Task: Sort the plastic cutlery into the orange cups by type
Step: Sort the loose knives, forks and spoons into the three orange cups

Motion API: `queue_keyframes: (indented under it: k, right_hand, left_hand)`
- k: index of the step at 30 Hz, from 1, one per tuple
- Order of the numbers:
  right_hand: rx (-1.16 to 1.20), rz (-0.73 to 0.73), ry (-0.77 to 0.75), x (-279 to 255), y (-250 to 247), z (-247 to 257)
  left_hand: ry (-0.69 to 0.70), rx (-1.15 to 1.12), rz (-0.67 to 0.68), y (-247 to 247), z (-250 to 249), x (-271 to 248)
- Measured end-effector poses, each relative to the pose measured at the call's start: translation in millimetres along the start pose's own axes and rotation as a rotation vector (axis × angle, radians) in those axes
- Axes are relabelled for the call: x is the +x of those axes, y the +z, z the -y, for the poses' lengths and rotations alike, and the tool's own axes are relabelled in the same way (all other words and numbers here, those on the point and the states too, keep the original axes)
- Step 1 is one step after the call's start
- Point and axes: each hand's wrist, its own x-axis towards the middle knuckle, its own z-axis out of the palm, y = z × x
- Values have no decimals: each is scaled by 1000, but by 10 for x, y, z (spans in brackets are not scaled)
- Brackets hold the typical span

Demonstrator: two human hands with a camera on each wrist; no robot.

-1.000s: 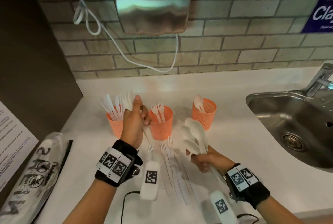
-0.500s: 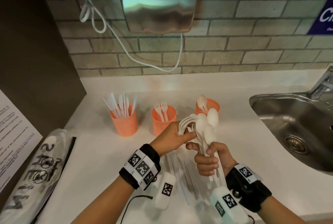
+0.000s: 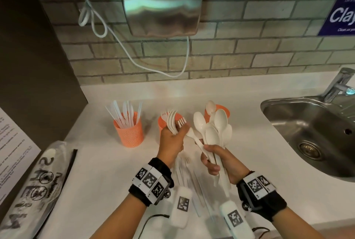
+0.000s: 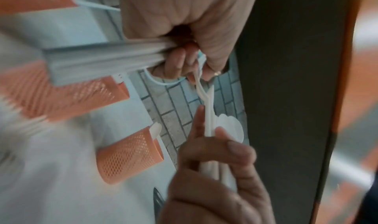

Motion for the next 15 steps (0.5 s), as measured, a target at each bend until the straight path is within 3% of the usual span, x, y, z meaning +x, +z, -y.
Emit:
queue_keyframes:
  k: [2, 5, 15]
  right_hand:
    - [-16, -13, -7, 5, 25, -19]
    - [-119, -32, -17, -7, 52, -35]
    - [-225, -217, -6, -83, -109, -20]
  left_hand:
    - [-117, -104, 91, 17, 42, -47]
    - [-180, -140, 171, 51, 95, -131]
    - [-256, -255, 22, -128, 4, 278]
